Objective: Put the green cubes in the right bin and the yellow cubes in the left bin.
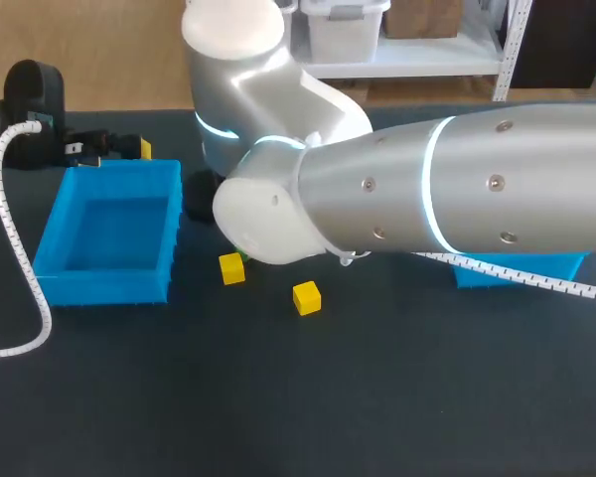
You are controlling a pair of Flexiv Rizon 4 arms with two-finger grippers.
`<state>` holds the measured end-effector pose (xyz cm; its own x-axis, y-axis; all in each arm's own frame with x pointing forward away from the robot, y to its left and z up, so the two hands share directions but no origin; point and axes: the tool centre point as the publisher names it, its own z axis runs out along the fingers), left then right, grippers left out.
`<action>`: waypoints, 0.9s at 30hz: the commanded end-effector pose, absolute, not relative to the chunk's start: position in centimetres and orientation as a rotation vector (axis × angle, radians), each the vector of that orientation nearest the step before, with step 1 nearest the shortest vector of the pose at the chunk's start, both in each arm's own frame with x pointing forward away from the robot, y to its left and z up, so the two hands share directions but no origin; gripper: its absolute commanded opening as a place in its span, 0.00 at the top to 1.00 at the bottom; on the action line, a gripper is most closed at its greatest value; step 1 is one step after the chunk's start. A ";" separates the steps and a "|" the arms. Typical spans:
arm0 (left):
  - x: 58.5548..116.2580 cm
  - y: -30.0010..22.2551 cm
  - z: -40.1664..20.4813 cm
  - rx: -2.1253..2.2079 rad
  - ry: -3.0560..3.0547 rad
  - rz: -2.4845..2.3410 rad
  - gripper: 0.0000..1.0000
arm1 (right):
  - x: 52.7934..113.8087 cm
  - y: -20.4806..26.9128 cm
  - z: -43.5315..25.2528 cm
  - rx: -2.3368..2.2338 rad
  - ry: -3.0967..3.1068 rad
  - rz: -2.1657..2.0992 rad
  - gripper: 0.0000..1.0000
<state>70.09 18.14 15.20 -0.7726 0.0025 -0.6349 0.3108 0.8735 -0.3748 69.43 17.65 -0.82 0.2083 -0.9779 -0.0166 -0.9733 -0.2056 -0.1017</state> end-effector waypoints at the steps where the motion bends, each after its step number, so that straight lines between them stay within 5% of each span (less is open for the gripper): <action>1: 70.1 18.3 15.0 0.229 2.380 -0.629 0.00 | 69.2 17.1 -0.2 -2.347 1.921 -0.091 1.00; 27: 70.1 18.3 15.0 0.229 2.380 -0.629 0.00 | 73.8 9.5 6.5 -1.937 2.162 -0.166 1.00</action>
<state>70.09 18.14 15.20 -0.7726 0.0025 -0.6349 0.3108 0.8735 -0.3748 74.82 11.45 5.97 -0.0929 -0.9933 -0.0693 -0.9720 0.1056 -0.2097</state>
